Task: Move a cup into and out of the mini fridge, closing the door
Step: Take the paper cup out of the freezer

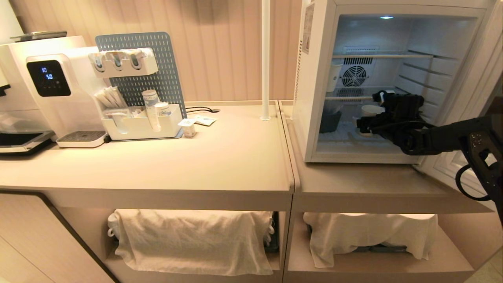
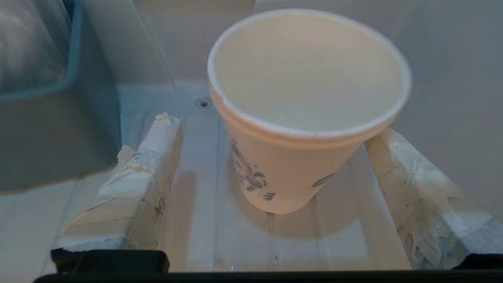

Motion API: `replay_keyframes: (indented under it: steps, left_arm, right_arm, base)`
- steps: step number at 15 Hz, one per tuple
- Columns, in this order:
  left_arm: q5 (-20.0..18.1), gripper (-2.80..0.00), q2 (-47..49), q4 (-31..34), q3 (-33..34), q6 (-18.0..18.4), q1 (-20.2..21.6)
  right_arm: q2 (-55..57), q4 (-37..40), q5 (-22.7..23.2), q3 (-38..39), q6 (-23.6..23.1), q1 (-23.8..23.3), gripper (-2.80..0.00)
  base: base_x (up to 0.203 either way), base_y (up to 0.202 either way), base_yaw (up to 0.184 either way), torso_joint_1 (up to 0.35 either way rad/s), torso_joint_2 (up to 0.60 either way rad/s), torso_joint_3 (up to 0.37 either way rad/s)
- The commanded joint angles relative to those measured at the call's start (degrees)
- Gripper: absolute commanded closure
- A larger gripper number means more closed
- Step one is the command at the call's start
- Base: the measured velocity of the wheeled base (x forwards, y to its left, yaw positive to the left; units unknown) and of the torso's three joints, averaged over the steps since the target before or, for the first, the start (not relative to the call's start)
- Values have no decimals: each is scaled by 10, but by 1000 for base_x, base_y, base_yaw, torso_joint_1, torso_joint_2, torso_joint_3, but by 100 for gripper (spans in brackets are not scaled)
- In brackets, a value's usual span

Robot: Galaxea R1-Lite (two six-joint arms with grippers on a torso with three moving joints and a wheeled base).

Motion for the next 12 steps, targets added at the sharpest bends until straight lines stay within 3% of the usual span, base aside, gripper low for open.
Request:
replay_keyframes:
  steps: [1,3,11,12]
  left_arm:
    - [0,0,0,0,0,1,0]
    - [0,0,0,0,0,0,-1]
    - [0,0,0,0,0,1,-1]
    - [0,0,0,0,0,0,0]
  right_arm:
    - [11,-2,0,-4,0,0,-280]
    - [48,-4,0,-41,1,0,-280]
    - [47,-7,3,-52,0,-25,-280]
    - [47,-9,4,-53,1,-28,0]
  base:
    - [0,0,0,0,0,0]
    - [0,0,0,0,0,0]
    - [0,0,0,0,0,0]
    - [0,0,0,0,0,0]
